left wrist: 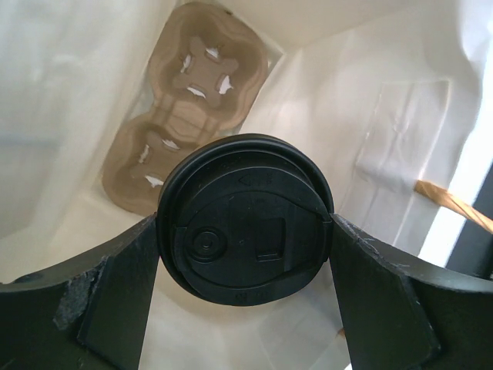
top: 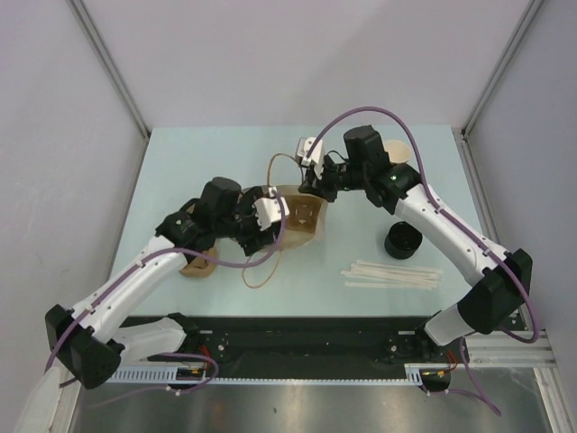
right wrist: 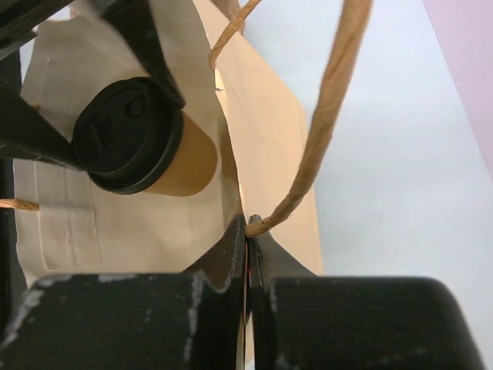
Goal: Pack the takeout coffee
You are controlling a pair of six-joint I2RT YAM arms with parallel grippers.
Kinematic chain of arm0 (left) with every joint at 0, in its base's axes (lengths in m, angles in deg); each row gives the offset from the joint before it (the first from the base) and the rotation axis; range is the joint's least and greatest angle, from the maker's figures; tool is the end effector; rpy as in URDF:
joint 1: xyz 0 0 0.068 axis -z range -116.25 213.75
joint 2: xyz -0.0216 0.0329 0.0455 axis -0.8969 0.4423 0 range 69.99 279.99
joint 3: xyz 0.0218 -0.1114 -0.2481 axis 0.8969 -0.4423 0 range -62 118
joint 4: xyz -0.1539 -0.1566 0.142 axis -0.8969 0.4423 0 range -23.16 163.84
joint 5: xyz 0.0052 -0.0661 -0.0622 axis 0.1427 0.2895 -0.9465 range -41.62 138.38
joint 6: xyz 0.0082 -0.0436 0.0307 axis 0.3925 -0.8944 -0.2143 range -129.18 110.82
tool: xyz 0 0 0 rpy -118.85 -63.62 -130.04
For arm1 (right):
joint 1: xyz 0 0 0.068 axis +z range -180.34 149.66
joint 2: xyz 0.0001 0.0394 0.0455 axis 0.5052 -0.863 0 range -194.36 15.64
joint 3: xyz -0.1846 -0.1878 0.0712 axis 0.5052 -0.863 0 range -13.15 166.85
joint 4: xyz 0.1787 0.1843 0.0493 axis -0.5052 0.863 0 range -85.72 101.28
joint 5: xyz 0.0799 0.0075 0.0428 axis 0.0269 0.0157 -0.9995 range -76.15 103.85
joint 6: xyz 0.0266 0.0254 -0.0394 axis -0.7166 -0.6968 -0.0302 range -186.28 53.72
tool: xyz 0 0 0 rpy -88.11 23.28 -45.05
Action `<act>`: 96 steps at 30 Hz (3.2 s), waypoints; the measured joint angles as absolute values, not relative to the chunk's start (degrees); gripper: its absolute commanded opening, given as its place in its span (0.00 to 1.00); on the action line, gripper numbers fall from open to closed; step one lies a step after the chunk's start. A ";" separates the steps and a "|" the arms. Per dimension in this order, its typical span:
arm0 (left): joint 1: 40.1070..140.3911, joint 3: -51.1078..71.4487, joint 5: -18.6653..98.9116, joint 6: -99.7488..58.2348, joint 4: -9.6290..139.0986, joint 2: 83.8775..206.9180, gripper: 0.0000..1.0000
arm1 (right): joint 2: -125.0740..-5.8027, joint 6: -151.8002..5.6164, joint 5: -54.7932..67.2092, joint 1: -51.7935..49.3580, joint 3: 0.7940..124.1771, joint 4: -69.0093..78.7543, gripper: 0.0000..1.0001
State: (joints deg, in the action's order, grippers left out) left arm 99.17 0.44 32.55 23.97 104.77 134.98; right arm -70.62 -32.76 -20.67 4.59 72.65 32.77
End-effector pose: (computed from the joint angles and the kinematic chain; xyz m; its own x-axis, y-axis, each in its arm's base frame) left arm 0.1884 -0.1459 0.3314 -0.0456 0.6779 -0.7337 0.8977 0.3500 0.2676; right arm 0.2661 0.2105 0.3849 0.1542 -0.4473 -0.8810 -0.9514 0.1734 -0.2545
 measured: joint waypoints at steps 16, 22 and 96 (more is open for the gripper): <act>105.14 -11.35 39.11 31.57 84.99 130.68 0.41 | -66.90 -34.81 -15.76 10.58 68.08 28.70 0.00; 105.86 -12.68 37.75 35.51 81.82 130.68 0.41 | -66.09 -35.25 -14.97 11.50 68.08 28.02 0.00; 107.52 -20.04 35.94 52.32 78.91 137.10 0.39 | -61.04 -22.73 -13.35 19.39 61.66 27.15 0.00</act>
